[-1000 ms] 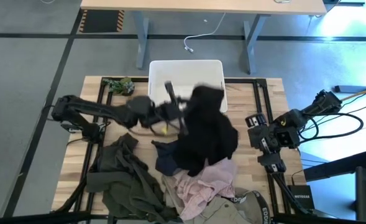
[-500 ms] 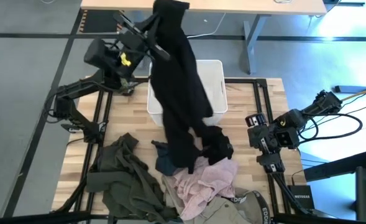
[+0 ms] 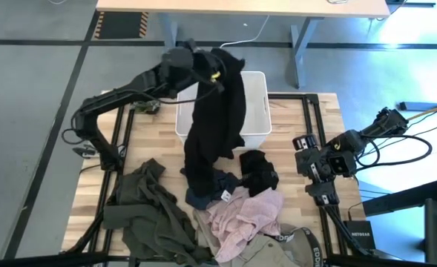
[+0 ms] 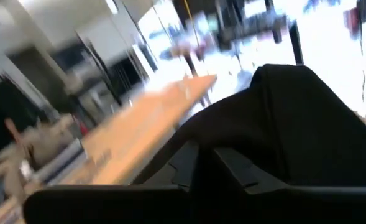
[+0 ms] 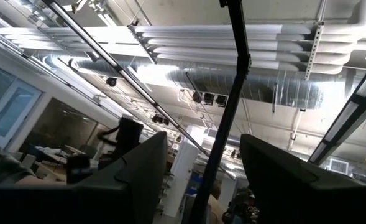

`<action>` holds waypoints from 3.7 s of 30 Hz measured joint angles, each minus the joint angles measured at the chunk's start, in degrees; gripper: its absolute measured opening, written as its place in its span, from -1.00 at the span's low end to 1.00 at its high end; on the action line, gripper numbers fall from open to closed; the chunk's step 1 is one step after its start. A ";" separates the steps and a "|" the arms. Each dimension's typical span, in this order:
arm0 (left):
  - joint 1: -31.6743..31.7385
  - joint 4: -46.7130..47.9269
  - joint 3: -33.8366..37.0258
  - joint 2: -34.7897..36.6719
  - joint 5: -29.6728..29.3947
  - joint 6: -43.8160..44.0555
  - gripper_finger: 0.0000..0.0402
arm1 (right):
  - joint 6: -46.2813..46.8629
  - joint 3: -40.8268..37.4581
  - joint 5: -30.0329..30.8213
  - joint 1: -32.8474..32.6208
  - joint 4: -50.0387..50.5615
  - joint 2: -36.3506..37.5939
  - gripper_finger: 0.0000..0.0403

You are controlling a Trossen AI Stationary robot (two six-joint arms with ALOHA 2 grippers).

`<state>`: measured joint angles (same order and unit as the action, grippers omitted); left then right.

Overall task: Sort clothes
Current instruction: Put the black shirt into the white laundry bin

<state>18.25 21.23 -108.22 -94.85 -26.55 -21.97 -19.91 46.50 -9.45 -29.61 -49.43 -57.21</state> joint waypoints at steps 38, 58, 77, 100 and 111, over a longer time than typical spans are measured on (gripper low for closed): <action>-35.70 48.45 31.15 7.52 -14.25 55.38 -0.23 | 2.33 0.00 0.04 -0.04 1.09 0.00 0.10; -37.57 4.29 62.30 7.52 -17.08 68.33 -0.23 | 1.43 0.00 0.04 0.00 1.09 0.00 0.10; -29.75 -21.56 67.73 7.52 -20.05 52.41 -0.76 | -0.10 0.00 0.04 0.00 1.09 0.00 0.10; -32.14 -57.35 55.30 7.49 -8.13 13.98 -0.99 | -0.10 0.00 0.04 0.00 1.09 0.00 0.10; -24.90 -49.68 37.56 10.29 -9.70 -1.74 -0.98 | -0.10 0.00 0.04 0.00 1.16 0.00 0.10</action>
<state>-6.65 -28.44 -70.66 -84.55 -36.25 -23.71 -20.01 46.50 -9.41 -29.61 -48.27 -57.21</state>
